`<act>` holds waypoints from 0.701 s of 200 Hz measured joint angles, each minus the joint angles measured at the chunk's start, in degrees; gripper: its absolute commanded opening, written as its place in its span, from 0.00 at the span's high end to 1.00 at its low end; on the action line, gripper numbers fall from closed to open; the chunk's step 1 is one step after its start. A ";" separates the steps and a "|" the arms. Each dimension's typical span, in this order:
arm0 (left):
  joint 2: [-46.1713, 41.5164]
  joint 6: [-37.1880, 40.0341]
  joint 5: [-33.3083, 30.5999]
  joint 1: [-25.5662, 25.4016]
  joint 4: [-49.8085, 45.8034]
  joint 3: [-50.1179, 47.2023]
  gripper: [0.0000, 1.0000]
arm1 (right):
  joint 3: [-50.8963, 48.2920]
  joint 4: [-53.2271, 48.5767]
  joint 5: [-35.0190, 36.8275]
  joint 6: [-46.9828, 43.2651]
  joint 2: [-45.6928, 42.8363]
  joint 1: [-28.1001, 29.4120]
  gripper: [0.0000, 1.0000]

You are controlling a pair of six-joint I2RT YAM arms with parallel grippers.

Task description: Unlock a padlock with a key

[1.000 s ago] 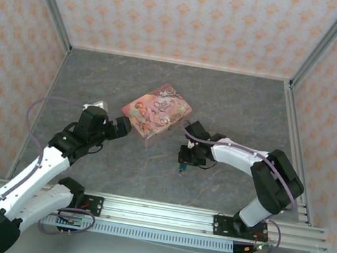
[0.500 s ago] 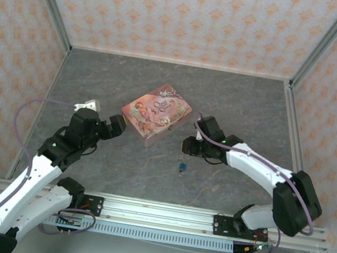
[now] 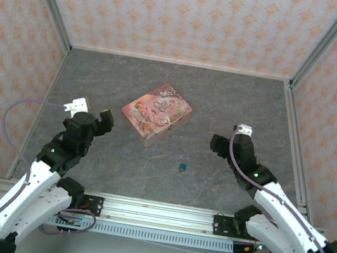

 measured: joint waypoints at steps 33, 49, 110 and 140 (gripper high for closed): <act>5.27 2.78 -5.38 0.26 3.98 -0.09 0.00 | -5.14 4.76 7.21 -4.50 -5.40 -2.34 0.01; 7.72 3.61 -9.07 0.55 5.64 -0.63 0.00 | -7.74 8.07 9.92 -7.28 -6.14 -2.86 0.01; 13.81 9.81 -16.59 2.25 14.21 -6.01 0.00 | -13.66 23.85 11.30 -14.71 -1.05 -10.40 0.01; 16.39 14.08 -15.45 4.13 20.15 -7.26 0.00 | -16.20 33.79 7.76 -14.84 6.75 -17.84 0.01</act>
